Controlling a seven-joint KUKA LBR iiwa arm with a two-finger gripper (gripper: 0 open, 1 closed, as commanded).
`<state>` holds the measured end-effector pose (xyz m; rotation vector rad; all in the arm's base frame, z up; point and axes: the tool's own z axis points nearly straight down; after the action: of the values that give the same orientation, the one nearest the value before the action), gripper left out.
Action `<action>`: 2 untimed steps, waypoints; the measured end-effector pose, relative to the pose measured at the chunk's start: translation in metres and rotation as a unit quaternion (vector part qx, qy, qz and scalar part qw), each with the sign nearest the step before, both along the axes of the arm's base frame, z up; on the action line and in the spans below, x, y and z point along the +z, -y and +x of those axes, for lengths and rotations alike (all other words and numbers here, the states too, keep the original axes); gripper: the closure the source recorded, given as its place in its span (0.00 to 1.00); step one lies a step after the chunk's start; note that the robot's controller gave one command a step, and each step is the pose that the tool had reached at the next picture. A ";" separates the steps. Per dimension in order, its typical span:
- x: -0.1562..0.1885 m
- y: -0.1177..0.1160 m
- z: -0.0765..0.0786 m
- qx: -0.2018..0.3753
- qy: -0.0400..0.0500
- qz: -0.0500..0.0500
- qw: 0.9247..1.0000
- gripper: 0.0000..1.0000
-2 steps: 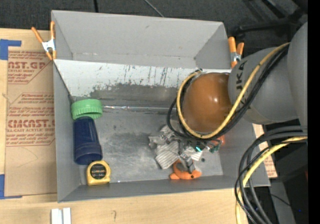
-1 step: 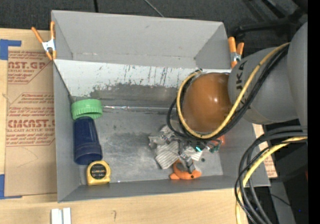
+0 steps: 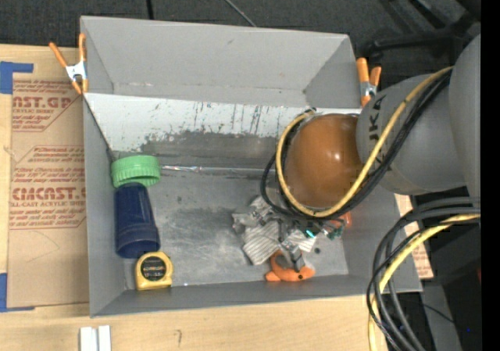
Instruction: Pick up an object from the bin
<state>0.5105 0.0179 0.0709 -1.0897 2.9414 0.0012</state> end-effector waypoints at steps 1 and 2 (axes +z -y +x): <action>0.000 0.000 0.000 0.000 0.000 0.000 1.000 0.00; 0.000 0.000 0.000 0.000 0.000 0.000 1.000 0.00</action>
Offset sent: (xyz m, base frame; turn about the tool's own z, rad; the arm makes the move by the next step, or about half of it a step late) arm 0.0000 0.0000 0.0000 0.0000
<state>0.5105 0.0179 0.0709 -1.0898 2.9413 0.0014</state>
